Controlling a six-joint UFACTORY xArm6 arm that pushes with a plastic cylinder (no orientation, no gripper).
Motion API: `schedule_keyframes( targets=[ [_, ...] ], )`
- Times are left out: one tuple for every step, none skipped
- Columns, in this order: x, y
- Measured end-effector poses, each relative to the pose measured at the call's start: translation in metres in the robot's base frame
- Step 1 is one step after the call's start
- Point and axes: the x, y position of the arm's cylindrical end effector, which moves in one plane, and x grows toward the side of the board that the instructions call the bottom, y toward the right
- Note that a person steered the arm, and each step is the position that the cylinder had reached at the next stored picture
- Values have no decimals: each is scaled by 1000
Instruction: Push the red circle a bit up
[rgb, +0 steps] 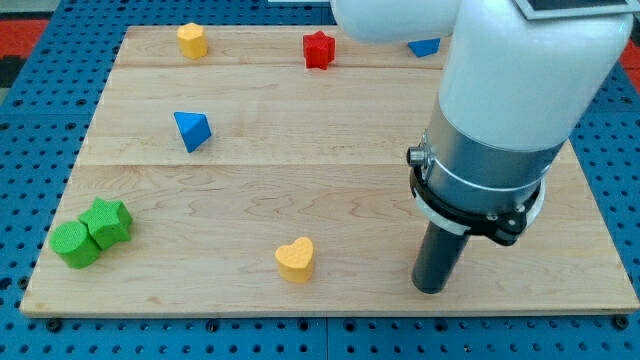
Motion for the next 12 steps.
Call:
schedule_keyframes(
  targets=[
    [-1, 0],
    [-1, 2],
    [-1, 4],
    [-10, 22],
    [-34, 30],
    [-58, 32],
    [-61, 33],
    [-61, 33],
    [-61, 33],
    [-61, 33],
    [-61, 34],
    [-61, 40]
  ],
)
